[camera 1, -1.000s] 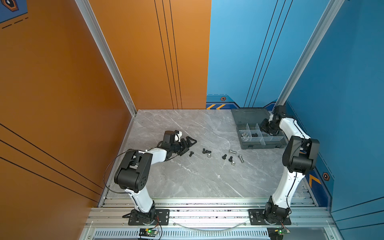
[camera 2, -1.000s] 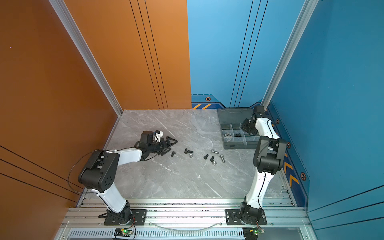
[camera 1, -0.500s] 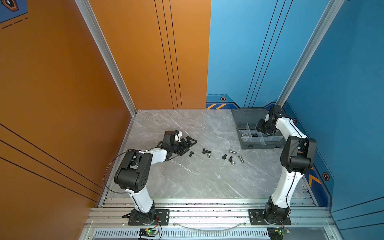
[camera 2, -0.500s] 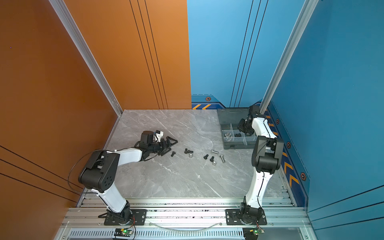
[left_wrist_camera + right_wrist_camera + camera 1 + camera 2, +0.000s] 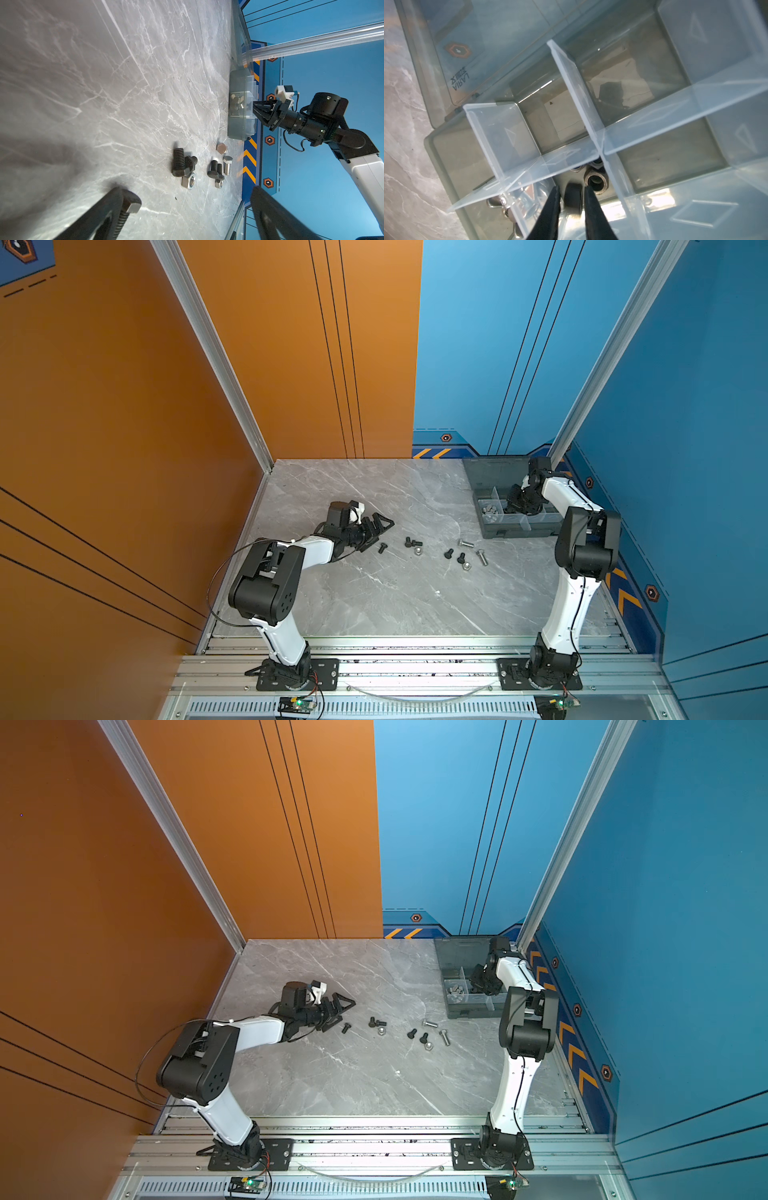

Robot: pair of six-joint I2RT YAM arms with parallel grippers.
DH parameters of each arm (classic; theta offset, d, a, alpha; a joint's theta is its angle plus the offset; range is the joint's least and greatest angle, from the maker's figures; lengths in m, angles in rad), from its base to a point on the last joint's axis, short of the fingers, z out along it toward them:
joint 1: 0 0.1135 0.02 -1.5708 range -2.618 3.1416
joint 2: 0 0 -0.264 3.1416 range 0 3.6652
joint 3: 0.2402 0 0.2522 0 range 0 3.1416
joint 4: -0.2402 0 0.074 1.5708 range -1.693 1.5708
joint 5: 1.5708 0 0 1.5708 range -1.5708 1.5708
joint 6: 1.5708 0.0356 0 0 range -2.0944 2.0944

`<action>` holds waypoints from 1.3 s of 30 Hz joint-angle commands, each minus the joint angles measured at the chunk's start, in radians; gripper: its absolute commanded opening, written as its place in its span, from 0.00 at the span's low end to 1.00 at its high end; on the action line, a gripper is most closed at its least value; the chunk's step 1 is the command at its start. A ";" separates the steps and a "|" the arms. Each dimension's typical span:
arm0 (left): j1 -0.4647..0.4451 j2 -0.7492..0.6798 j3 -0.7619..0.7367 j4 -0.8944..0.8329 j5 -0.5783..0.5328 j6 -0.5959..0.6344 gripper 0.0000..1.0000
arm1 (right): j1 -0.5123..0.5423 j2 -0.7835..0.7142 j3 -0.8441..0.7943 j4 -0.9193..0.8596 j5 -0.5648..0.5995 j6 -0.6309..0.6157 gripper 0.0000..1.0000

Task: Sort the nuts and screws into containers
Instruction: 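Open the right gripper to drop the nut into a compartment, then move the open right gripper back over the pile of parts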

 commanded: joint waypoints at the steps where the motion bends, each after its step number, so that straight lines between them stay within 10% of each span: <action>1: -0.005 -0.013 0.018 0.001 -0.004 0.010 0.98 | 0.006 -0.018 0.016 -0.040 0.035 -0.010 0.32; 17: -0.006 -0.007 0.026 0.001 -0.007 0.006 0.98 | 0.042 -0.286 -0.096 -0.085 -0.082 -0.035 0.38; 39: -0.005 0.009 0.044 0.001 0.014 0.000 0.98 | 0.466 -0.490 -0.614 -0.037 0.028 0.169 0.44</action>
